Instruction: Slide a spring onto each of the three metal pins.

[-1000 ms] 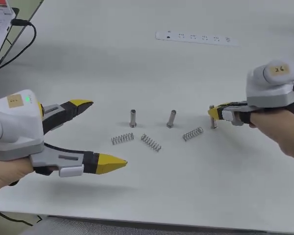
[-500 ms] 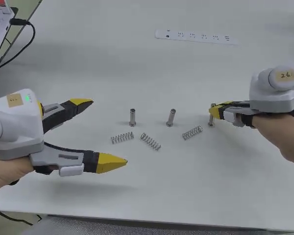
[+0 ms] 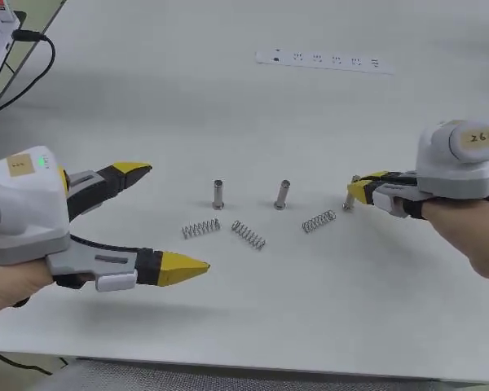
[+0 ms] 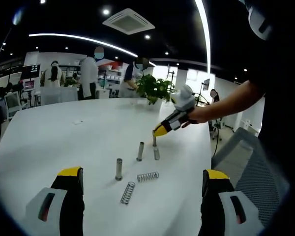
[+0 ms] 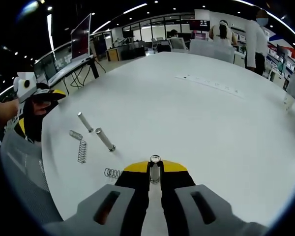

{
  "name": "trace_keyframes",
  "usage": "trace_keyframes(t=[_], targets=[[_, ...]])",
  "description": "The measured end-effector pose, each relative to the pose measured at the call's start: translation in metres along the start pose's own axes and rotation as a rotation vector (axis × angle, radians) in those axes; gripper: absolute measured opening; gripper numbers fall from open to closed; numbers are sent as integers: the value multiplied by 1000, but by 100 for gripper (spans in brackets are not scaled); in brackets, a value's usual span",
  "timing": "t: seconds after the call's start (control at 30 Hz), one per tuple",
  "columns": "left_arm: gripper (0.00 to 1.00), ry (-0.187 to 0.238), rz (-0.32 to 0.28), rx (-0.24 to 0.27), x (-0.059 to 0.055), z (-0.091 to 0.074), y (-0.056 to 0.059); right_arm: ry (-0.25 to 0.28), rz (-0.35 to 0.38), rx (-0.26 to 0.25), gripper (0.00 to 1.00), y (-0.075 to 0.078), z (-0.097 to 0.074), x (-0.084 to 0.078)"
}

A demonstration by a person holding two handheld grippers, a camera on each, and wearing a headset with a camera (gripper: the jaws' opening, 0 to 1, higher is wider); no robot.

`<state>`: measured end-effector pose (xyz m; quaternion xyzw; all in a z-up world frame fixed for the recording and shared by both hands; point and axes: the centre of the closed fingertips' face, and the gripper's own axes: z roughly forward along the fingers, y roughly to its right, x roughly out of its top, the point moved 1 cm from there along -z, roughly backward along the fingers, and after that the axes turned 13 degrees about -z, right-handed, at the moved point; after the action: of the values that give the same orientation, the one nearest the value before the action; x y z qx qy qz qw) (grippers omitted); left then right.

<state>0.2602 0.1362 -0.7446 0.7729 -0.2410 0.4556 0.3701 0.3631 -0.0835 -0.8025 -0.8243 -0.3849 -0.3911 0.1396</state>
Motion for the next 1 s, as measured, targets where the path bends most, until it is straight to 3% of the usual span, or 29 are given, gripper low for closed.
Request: trace_keyframes(t=[1.0], targets=[[99, 7, 3, -7, 3, 1, 2, -1, -69, 7, 6, -7, -8, -4]])
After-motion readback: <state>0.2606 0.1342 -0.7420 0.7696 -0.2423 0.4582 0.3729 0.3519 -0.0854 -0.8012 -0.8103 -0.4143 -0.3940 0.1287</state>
